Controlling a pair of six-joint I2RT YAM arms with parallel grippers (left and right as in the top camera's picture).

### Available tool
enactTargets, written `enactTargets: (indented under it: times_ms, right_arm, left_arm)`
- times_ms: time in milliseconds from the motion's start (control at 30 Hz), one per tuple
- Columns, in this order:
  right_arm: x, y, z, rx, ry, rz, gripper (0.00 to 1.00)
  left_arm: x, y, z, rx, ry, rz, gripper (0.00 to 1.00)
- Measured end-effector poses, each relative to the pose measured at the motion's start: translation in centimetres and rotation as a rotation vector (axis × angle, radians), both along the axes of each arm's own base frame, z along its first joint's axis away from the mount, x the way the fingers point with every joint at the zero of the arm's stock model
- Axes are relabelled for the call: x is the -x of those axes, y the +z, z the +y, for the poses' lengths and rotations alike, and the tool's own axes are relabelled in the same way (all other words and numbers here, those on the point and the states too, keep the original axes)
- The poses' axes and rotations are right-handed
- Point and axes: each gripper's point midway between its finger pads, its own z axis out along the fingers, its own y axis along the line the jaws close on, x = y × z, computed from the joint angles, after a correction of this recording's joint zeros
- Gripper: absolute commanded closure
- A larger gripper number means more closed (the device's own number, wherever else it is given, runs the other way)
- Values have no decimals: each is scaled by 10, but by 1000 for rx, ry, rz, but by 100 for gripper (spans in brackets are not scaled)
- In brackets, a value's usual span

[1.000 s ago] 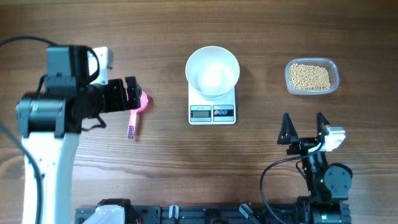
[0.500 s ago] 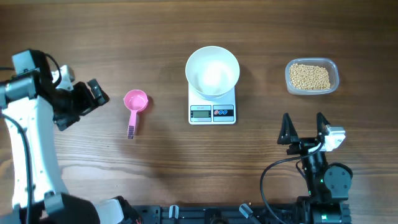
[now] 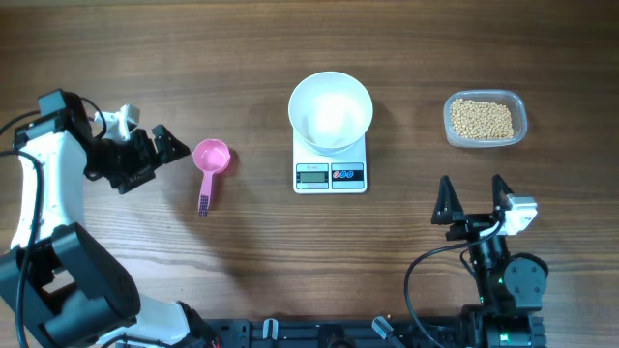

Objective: Scoop item into bowl and weigh 150g on scale
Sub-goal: 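Move the left gripper over the pink scoop handle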

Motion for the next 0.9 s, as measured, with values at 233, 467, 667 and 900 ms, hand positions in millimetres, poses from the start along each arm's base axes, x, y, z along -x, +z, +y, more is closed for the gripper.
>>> enactTargets:
  times_ms: [233, 467, 667, 900]
  right_arm:
    - [0, 0, 0, 0, 0, 0, 0]
    - [0, 0, 0, 0, 0, 0, 1]
    - [0, 0, 0, 0, 0, 0, 0]
    - [0, 0, 0, 0, 0, 0, 0]
  left_arm:
    - [9, -34, -10, 55, 15, 31, 0]
    - [5, -54, -25, 52, -3, 97, 0]
    - [1, -71, -38, -9, -71, 122, 8]
    - [1, -84, -45, -10, -91, 110, 10]
